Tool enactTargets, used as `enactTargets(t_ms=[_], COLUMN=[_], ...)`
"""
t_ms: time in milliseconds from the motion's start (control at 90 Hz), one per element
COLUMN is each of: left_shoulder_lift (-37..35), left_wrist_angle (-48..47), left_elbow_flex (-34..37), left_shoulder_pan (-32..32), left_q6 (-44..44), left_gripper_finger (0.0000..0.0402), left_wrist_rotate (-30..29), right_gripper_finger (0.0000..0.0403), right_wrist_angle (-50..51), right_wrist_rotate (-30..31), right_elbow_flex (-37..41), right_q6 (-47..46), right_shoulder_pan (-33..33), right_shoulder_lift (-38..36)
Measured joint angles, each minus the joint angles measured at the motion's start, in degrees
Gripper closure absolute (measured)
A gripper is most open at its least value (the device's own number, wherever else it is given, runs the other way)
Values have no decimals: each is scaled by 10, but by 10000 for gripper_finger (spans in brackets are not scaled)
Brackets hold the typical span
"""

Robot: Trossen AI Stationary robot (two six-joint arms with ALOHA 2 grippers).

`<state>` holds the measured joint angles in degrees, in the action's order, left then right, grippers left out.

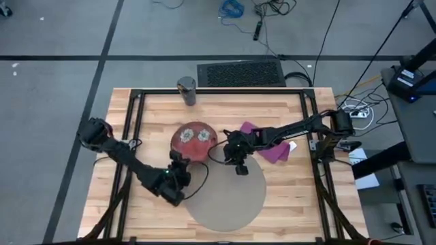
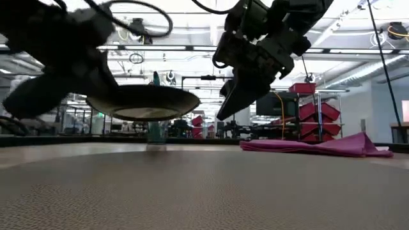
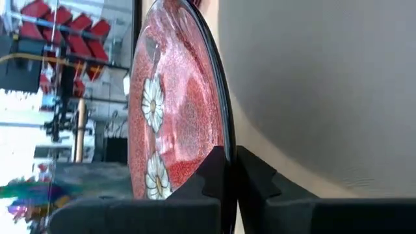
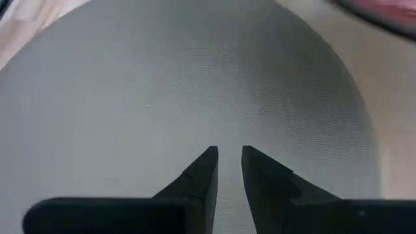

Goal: Set table place
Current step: Put the red plate on the gray table mat

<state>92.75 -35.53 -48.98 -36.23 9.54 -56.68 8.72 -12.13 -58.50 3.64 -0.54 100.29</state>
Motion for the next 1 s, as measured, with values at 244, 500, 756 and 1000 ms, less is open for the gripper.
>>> enactTargets(t_ms=[244, 500, 756, 1000], left_shoulder_lift=[33, 121, 150, 150], left_wrist_angle=[5, 22, 79, 154], left_elbow_flex=[-37, -102, -153, -157], left_shoulder_pan=[-36, -47, -48, -49], left_q6=[-11, -73, -162, -205], left_gripper_finger=[401, 401, 401, 401], left_wrist_rotate=[27, 51, 63, 116], right_gripper_finger=[344, 344, 344, 344], right_wrist_angle=[33, 7, -30, -43], right_wrist_rotate=[36, 83, 134, 152], right_elbow_flex=[34, 160, 238, 243], right_q6=[-16, -111, -167, -164], right_shoulder_pan=[3, 7, 37, 41], right_shoulder_lift=[-74, -225, -303, -306])
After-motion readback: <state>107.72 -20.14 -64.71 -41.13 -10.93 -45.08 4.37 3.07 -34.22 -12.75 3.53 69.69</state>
